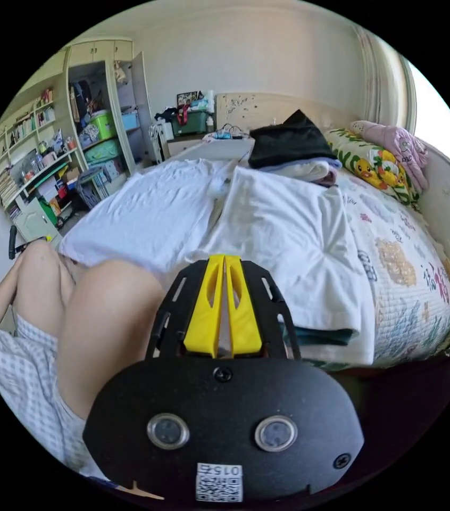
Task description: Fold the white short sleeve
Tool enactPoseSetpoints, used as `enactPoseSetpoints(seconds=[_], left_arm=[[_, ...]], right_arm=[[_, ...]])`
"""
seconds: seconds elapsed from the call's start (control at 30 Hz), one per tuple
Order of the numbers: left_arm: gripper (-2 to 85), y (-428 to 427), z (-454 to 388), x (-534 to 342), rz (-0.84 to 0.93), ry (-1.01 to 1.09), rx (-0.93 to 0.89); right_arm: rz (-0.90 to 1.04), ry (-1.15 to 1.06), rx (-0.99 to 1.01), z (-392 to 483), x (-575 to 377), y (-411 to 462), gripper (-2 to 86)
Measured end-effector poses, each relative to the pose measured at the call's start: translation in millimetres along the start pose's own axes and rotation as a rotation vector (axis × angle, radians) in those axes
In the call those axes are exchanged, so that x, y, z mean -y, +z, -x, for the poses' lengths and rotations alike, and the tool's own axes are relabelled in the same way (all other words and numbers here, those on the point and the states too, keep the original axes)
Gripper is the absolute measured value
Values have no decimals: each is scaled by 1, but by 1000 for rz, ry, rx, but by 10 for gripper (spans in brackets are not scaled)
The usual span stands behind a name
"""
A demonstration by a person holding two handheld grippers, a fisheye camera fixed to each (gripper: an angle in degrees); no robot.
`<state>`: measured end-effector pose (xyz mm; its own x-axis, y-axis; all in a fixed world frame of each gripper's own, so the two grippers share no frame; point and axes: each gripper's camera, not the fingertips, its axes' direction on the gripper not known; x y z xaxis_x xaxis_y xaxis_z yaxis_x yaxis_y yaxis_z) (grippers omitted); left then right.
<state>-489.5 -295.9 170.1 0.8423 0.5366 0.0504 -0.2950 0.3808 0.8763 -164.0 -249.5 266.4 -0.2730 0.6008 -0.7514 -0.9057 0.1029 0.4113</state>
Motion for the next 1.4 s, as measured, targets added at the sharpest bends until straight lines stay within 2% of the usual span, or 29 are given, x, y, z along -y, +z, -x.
enactPoseSetpoints(seconds=[0.17, 0.33, 0.43, 0.57, 0.63, 0.73, 0.83, 1.07, 1.2, 1.27, 1.33, 1.4], left_arm=[[65, 26, 40, 91, -90, -114, -115], [70, 138, 54, 216, -62, -177, -321], [81, 217, 65, 270, -11, -274, -400], [82, 290, 80, 314, 11, -375, -379], [64, 322, 87, 340, -10, -379, -302], [49, 359, 92, 372, 97, -371, -195], [106, 387, 77, 401, 152, -290, -286], [110, 419, 13, 435, 231, -83, -283], [60, 420, -1, 439, 305, 39, -246], [57, 408, 7, 439, 264, 31, -273], [51, 383, 28, 434, 135, -19, -475], [36, 372, 44, 428, 88, -54, -688]], right_arm=[[-158, -69, 163, 32, 106, 33, -5], [-177, -242, 426, 157, 195, 164, -6], [-87, -287, 457, 215, 216, 263, -8], [22, -295, 506, 235, 207, 347, -10], [73, -328, 469, 233, 192, 373, -10], [53, -263, 498, 217, 190, 389, -10], [57, -208, 571, 212, 196, 414, -10], [97, -322, 584, 261, 194, 454, -10], [98, -338, 576, 281, 190, 470, -10], [96, -328, 586, 285, 189, 478, -10], [100, -308, 591, 289, 187, 487, -10], [101, -293, 591, 291, 186, 494, -10]])
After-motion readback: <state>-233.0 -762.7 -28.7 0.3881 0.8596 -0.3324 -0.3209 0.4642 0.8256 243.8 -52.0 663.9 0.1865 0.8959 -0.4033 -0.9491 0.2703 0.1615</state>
